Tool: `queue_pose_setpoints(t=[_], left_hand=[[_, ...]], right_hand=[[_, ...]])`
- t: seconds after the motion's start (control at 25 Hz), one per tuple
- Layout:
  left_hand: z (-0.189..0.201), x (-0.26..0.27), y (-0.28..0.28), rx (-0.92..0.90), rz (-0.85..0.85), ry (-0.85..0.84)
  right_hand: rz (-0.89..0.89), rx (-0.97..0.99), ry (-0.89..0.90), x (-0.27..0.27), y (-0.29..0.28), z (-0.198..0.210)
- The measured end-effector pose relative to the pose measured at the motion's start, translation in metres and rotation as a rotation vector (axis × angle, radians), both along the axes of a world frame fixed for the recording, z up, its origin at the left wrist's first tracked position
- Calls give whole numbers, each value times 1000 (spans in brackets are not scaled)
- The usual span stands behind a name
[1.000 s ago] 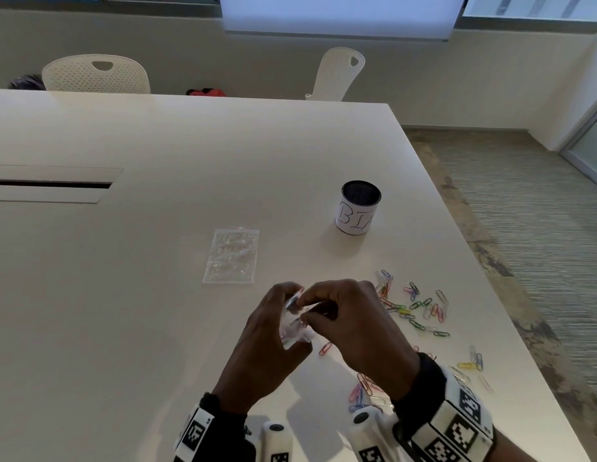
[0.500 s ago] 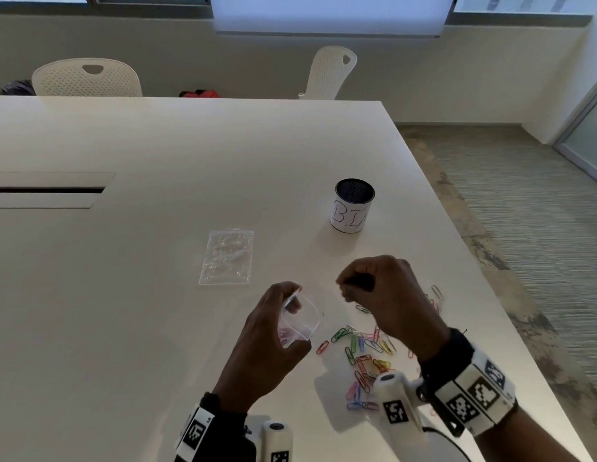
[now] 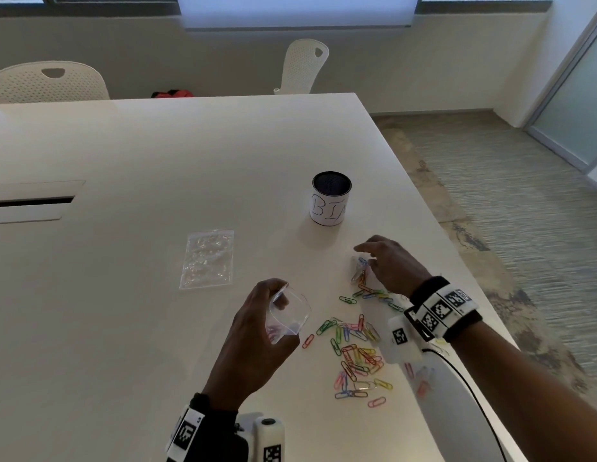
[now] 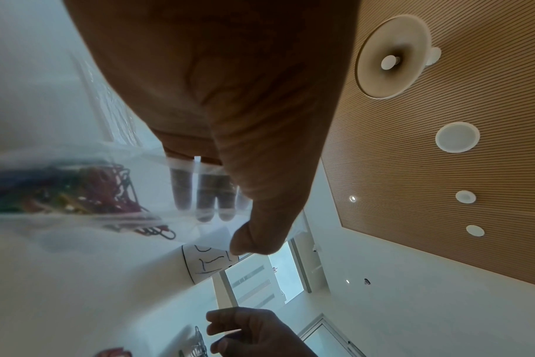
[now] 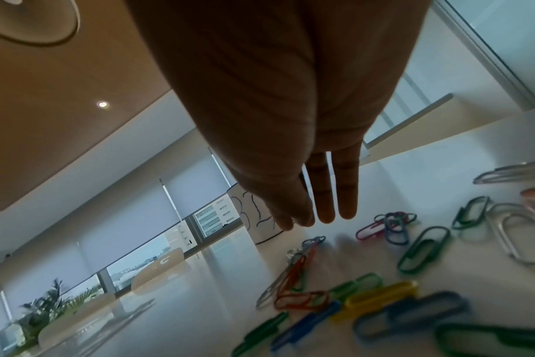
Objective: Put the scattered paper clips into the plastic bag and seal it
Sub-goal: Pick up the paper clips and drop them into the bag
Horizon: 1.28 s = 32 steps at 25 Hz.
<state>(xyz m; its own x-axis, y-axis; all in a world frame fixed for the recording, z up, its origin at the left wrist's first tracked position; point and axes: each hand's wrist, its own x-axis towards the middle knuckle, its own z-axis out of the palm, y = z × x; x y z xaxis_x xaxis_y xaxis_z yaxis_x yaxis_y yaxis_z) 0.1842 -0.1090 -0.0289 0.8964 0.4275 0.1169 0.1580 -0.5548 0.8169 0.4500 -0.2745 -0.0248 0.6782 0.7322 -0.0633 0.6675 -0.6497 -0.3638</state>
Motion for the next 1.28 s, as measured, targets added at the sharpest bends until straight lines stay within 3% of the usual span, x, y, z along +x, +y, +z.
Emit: queue_pose_setpoints(t=[0.4, 0.6, 0.84, 1.28], left_hand=[[2, 4, 2, 26, 1, 11], [3, 2, 2, 9, -2, 22], [4, 0, 0, -19, 1, 2], [6, -2, 1, -23, 16, 13]], right_hand=[[107, -118, 147, -34, -2, 12], [88, -289, 49, -52, 1, 13], [109, -77, 10, -64, 6, 1], [155, -65, -43, -75, 8, 5]])
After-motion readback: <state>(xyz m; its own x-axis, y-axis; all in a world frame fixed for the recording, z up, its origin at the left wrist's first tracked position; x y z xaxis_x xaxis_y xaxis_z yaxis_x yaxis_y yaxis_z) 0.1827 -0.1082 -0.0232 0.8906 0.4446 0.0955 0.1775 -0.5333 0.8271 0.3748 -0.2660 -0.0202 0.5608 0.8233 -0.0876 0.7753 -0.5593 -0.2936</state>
